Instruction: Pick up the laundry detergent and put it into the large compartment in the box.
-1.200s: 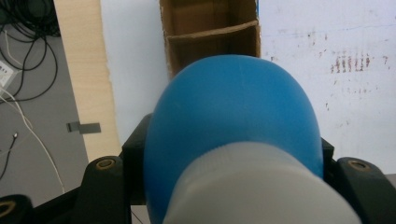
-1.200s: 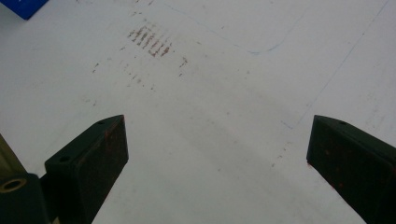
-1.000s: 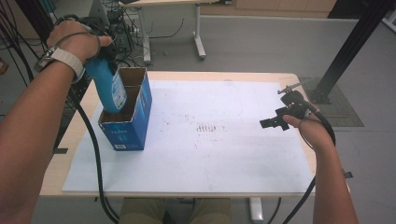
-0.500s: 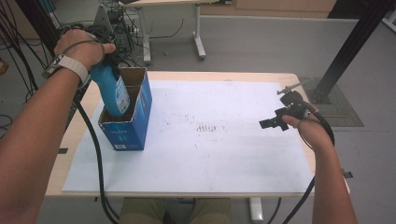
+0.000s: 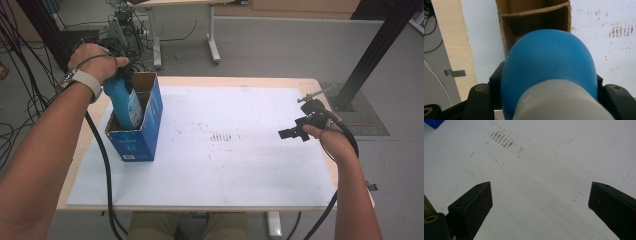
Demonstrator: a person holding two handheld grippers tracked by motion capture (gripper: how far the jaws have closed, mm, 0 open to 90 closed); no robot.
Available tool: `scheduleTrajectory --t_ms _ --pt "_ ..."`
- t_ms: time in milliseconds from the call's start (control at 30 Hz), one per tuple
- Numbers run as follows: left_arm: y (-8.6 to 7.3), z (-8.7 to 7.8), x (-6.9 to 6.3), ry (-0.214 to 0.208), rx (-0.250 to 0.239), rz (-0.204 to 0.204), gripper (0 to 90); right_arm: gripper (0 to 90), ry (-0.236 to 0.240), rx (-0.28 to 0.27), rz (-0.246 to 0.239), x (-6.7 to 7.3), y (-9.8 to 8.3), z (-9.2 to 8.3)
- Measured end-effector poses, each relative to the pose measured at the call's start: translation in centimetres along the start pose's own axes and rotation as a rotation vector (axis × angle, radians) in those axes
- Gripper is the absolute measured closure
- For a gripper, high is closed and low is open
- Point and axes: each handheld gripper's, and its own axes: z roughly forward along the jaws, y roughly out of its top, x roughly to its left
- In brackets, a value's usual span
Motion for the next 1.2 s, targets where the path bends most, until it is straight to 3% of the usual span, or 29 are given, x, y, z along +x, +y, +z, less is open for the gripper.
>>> scheduleTrajectory --t_ms 633,1200 --pt "0.1 3.4 -0.1 0.004 0.004 0.009 39.5 5.4 0.008 0.007 0.006 -0.2 0.0 0.6" --pt "-0.1 5.3 -0.1 0.01 0.006 0.013 39.4 5.4 0.008 0.007 0.008 -0.3 -0.1 0.8"
